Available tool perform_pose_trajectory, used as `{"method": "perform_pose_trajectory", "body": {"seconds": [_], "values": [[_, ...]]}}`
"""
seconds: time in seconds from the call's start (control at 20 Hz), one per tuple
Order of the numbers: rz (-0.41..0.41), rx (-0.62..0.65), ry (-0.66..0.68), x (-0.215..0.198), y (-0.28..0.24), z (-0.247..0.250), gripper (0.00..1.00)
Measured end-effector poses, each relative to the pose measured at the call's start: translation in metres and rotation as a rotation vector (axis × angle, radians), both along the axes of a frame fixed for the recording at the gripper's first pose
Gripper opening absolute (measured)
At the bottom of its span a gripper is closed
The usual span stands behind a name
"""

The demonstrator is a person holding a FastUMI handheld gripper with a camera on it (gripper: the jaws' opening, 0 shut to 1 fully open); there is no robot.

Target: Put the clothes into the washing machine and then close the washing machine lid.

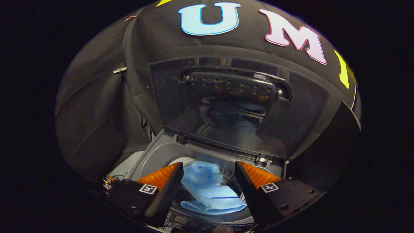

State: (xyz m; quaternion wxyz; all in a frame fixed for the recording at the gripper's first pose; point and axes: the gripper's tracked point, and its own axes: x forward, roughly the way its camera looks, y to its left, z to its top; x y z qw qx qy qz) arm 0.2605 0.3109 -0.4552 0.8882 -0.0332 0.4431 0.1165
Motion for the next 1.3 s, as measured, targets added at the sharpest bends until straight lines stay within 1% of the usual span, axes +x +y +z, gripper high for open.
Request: {"method": "perform_pose_trajectory", "body": {"seconds": [0.2,0.55,0.75,0.95,1.05,1.2,1.3], "values": [[0.0,-0.002,-0.045,0.005,0.0,0.033,0.99],[-0.016,0.062,-0.224,0.036,0.008,0.157,0.99],[-0.035,0.09,-0.279,0.06,0.007,0.193,0.99],[-0.053,0.096,-0.294,0.092,-0.002,0.201,0.99],[-0.064,0.141,-0.295,0.11,0.0,0.2,0.99],[-0.095,0.149,-0.288,0.139,-0.011,0.182,0.99],[-0.096,0.177,-0.257,0.155,-0.009,0.166,0.99]]}}
